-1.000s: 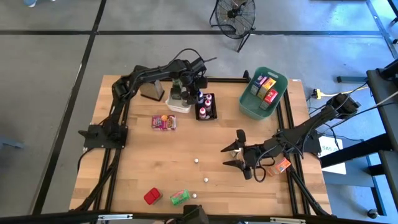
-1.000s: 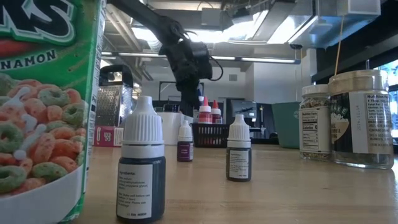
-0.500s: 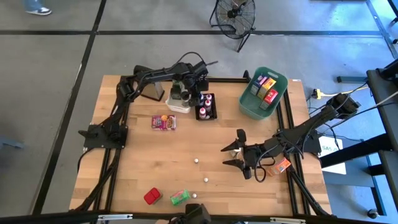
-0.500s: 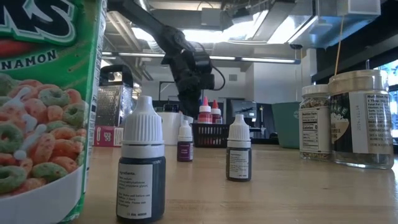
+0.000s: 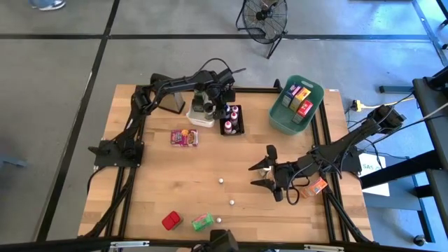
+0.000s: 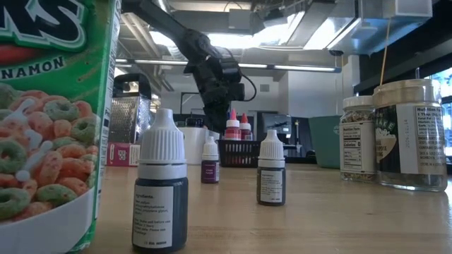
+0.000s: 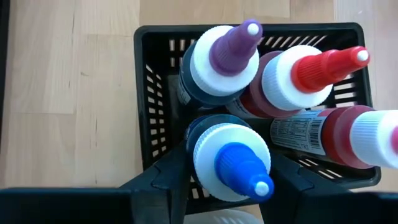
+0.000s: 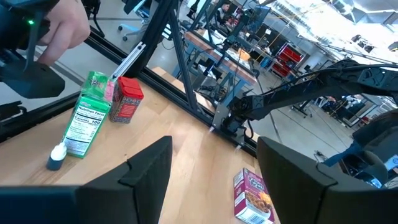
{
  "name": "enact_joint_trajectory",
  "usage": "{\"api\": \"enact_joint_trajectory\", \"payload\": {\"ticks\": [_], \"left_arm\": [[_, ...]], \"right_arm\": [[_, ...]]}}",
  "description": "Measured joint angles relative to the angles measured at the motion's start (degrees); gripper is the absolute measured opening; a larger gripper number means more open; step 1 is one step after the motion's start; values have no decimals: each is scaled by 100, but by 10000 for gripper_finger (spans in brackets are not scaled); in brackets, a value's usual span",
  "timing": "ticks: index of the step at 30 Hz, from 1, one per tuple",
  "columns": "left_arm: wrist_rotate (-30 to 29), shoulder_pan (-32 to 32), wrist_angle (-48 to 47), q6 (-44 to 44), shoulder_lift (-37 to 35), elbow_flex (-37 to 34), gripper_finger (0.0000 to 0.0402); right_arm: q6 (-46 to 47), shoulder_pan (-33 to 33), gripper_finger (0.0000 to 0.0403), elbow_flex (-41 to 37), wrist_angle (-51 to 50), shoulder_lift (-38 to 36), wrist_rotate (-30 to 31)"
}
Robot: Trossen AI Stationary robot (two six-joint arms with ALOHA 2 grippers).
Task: Pick & Place Kitchen Items
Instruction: Put the large blue food coloring bottle into the bin
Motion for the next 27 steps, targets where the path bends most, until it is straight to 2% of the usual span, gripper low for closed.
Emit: {"api": "enact_joint_trajectory", "payload": {"ticks": [22, 27], "left_arm": [[24, -75, 259, -1, 127, 0, 141], [-17, -75, 241, -13, 127, 0, 154]], "right_arm": [[0, 2, 236, 0, -22, 0, 1], [0, 0, 236, 0, -21, 0, 66]]}}
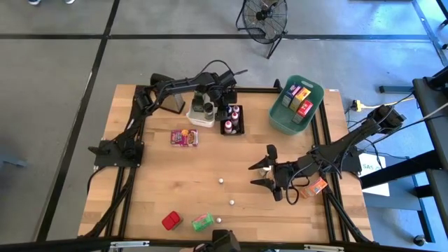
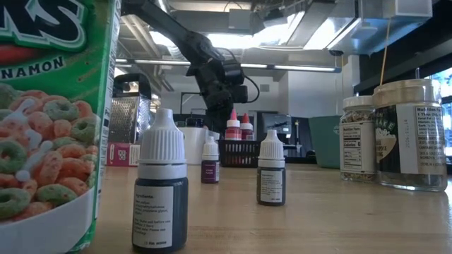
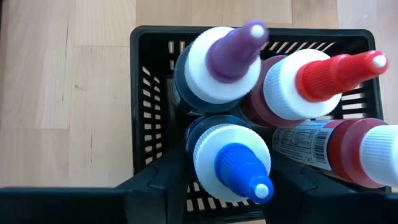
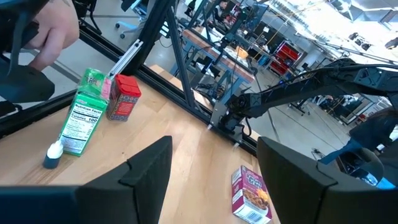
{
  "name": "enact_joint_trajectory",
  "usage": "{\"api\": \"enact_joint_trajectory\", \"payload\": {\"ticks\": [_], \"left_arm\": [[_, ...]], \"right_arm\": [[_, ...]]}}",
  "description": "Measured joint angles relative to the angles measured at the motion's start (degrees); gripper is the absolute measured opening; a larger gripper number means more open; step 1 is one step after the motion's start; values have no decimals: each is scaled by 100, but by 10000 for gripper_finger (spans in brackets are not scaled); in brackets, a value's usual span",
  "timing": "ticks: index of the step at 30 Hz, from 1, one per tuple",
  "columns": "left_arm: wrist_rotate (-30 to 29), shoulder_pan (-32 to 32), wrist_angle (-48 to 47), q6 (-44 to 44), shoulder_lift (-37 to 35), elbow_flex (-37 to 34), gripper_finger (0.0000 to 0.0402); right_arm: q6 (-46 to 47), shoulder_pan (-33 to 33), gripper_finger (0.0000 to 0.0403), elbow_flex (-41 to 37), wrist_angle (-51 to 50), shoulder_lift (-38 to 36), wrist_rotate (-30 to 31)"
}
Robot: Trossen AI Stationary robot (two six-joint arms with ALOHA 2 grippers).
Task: Pick & Place Kitchen Items
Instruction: Put the large blue food coloring bottle into the bin
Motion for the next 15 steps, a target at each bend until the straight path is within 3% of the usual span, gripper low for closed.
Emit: {"api": "enact_joint_trajectory", "payload": {"ticks": [15], "left_arm": [[-13, 0, 8, 7, 0, 0, 168]], "right_arm": [[0, 2, 236, 0, 1, 0, 15]]}}
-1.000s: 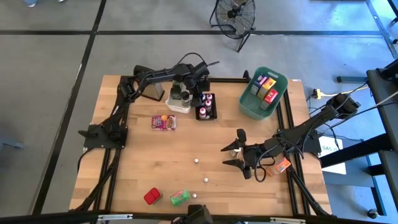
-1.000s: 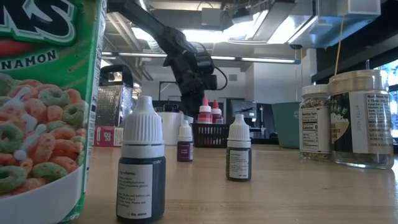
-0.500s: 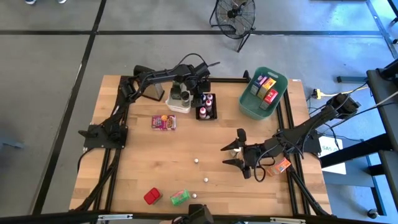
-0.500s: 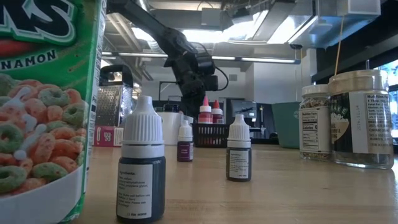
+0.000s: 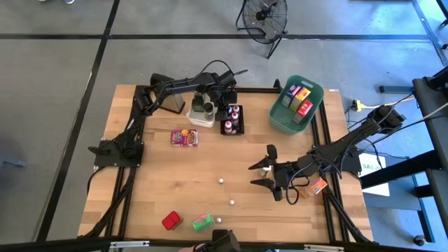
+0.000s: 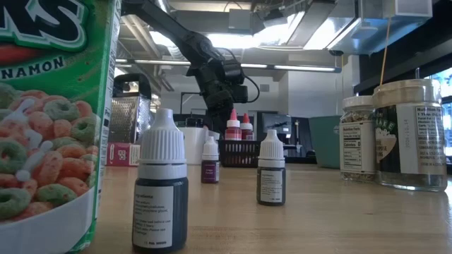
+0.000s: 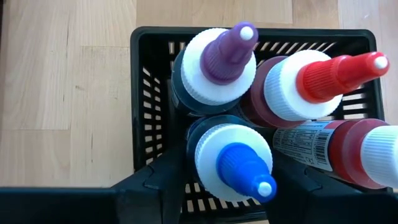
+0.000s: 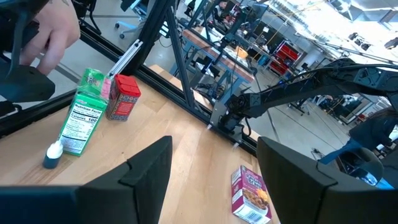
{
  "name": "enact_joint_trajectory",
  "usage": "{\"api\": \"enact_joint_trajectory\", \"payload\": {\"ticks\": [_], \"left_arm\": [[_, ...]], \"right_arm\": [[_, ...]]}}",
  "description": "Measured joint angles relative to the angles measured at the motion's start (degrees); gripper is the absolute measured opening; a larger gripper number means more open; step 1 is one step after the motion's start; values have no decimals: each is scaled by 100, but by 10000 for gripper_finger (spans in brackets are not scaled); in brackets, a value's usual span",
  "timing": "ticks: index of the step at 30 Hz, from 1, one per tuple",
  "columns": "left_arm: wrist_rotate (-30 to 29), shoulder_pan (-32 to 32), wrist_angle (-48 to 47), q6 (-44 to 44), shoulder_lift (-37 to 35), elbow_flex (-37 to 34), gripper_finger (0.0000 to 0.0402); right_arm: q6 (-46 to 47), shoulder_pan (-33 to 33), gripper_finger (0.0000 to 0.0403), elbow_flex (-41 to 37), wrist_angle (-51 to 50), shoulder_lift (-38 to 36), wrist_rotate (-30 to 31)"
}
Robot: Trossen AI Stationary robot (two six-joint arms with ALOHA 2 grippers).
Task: Pick & Place Kitchen Items
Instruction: Put the large blue food coloring bottle into the bin
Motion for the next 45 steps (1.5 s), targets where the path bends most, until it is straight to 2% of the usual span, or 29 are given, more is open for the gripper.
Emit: {"api": "enact_joint_trajectory", "payload": {"ticks": [13, 25, 34, 40, 45], "left_arm": [[-13, 7, 7, -75, 0, 0, 172], [-17, 12, -2, -3, 0, 0, 270], [-36, -31, -12, 157, 0, 0, 288], [-510, -59, -139, 162, -46, 2, 288], [-880, -86, -672, 84, -75, 286, 288]], "right_arm": [[2, -2, 236, 0, -2, 0, 0], [2, -2, 236, -2, -26, 0, 0], [4, -2, 236, -2, -122, 0, -2], [25, -1, 236, -2, -125, 0, -2], [24, 0, 236, -2, -129, 0, -2]]}}
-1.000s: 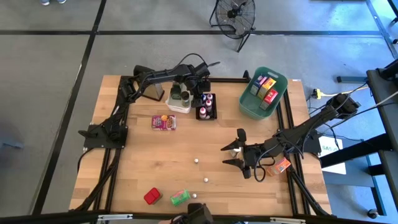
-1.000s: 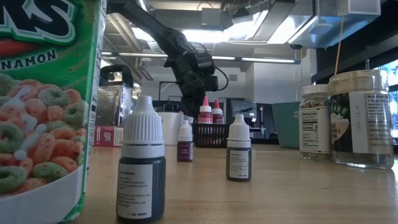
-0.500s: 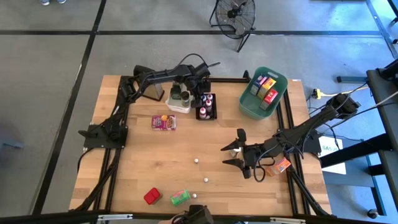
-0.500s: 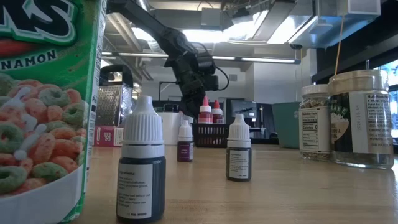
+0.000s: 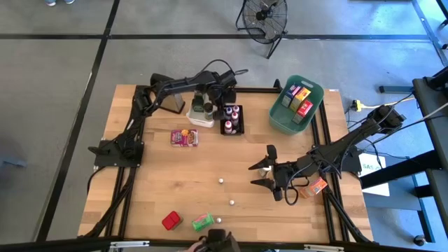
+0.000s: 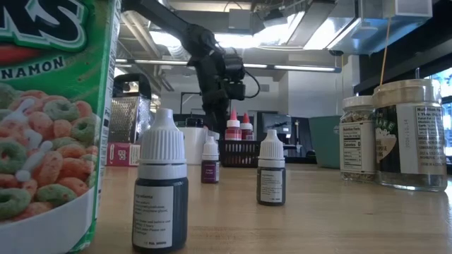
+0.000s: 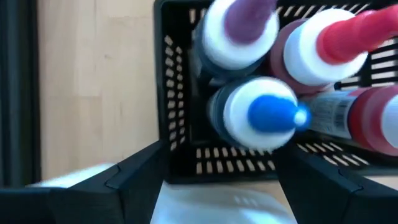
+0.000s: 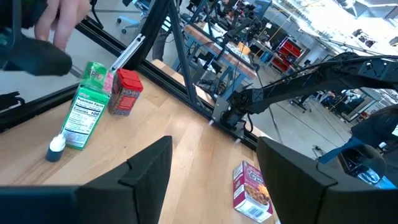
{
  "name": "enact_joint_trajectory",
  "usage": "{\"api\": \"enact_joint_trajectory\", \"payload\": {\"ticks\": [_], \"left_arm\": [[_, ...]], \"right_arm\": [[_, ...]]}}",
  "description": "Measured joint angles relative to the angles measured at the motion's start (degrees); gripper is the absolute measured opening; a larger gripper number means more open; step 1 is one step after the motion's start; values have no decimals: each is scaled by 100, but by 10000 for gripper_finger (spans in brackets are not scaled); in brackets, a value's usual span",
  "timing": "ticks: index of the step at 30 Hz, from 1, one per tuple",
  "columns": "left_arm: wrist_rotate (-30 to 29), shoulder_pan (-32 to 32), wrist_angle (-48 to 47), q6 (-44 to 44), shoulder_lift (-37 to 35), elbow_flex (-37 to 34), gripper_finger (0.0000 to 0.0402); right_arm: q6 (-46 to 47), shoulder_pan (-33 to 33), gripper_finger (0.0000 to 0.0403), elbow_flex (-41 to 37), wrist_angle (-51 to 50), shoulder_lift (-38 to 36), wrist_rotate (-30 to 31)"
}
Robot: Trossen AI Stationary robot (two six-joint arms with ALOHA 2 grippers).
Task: Pick & Place Kitchen Items
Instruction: Put the large blue food coloring bottle into the bin, then adjust the black seasoning bottle in the white bin
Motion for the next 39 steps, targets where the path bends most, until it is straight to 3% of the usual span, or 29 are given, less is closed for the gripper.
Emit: {"api": "enact_joint_trajectory", "payload": {"ticks": [9, 21, 32, 39], "left_arm": [[-230, -169, -972, -141, -8, 638, 288], [-610, -428, -3654, -1134, -92, 1395, 287], [-848, -893, -2693, -909, -981, 1397, 287], [-840, -1150, -2645, -960, -1659, 1397, 285]], "right_arm": [[0, -2, 236, 0, 1, 1, 138], [333, 15, 236, 0, 0, 1, 50], [408, 17, 236, 0, 22, 2, 48], [410, 17, 236, 0, 20, 2, 48]]}}
